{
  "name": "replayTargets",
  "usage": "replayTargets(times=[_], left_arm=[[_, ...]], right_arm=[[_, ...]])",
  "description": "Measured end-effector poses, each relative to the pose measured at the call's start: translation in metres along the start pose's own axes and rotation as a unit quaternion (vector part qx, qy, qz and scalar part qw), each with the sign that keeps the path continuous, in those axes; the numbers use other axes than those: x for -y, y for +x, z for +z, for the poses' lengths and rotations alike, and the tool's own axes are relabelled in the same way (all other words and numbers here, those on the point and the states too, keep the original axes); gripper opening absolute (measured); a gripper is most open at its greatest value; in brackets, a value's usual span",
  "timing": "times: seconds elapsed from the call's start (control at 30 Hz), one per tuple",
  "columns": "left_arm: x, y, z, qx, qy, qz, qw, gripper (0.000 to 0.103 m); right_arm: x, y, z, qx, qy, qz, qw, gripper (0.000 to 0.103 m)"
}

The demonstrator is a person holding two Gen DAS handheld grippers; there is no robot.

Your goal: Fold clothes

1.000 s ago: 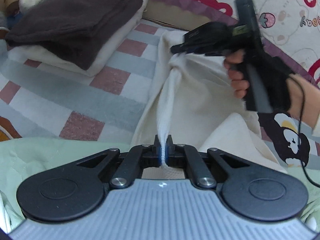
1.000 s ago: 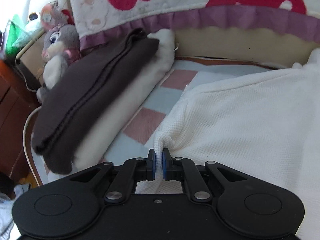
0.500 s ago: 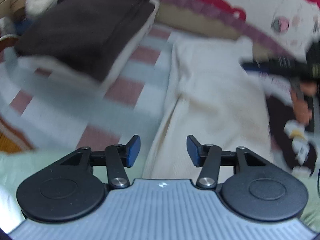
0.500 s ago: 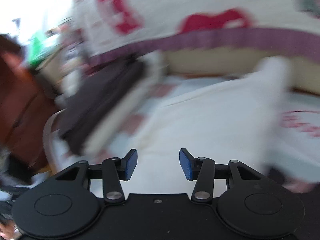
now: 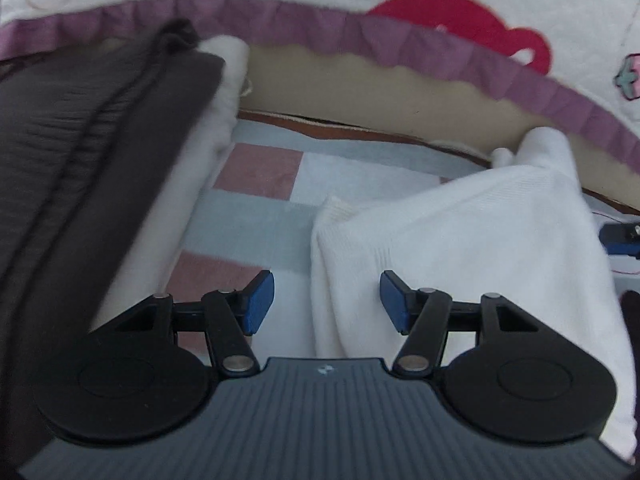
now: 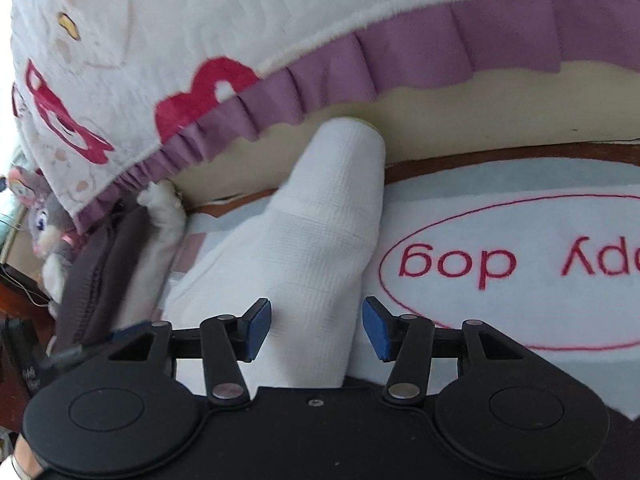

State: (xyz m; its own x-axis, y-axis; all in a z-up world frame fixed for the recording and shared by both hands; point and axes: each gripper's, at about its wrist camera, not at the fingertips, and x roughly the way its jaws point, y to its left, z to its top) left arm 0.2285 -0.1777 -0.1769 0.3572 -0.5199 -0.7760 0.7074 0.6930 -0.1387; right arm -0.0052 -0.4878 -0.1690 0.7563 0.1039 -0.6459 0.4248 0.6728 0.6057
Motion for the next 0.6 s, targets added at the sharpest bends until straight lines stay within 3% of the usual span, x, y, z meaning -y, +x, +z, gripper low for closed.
replayTargets(times=[0.07, 0.13, 0.2, 0.3, 0.33, 0.37, 0.4, 0.5, 0.6], left_arm=[[-0.005, 0.011, 0.002, -0.007, -0.014, -0.043, 0.9989, 0.059], [-0.012, 0.019, 0.001, -0.01, -0.037, -0.07, 0.9968, 0.061], [-0.018, 0.024, -0.001, -0.007, -0.058, -0.087, 0.9945, 0.062], [-0.02, 0.021, -0.002, -0.005, -0.067, -0.069, 0.9953, 0.063], [-0.02, 0.017, -0.005, -0.004, -0.062, -0.052, 0.9967, 0.068], [-0.02, 0.014, -0.007, -0.002, -0.055, -0.033, 0.998, 0.071], [-0.02, 0.012, -0.011, -0.002, -0.045, -0.02, 0.9988, 0.072], [-0.016, 0.01, -0.02, -0.001, -0.014, -0.006, 0.9999, 0.072], [-0.013, 0.011, -0.023, 0.01, -0.007, -0.02, 0.9997, 0.072]], right_arm=[[0.006, 0.007, -0.001, -0.006, 0.004, 0.004, 1.0, 0.059], [0.009, 0.016, 0.0, -0.006, -0.006, -0.002, 1.0, 0.072], [0.007, 0.023, 0.001, 0.004, -0.036, -0.007, 0.999, 0.072], [0.0, 0.032, 0.0, 0.025, -0.048, -0.011, 0.998, 0.073], [-0.002, 0.035, -0.002, 0.031, -0.048, -0.005, 0.998, 0.073], [-0.006, 0.036, -0.004, 0.035, -0.063, 0.0, 0.997, 0.058], [-0.012, 0.036, -0.008, 0.039, -0.093, 0.0, 0.995, 0.019], [-0.047, 0.028, -0.032, 0.086, -0.235, -0.034, 0.968, 0.018], [-0.056, 0.024, -0.035, 0.09, -0.241, -0.035, 0.966, 0.019]])
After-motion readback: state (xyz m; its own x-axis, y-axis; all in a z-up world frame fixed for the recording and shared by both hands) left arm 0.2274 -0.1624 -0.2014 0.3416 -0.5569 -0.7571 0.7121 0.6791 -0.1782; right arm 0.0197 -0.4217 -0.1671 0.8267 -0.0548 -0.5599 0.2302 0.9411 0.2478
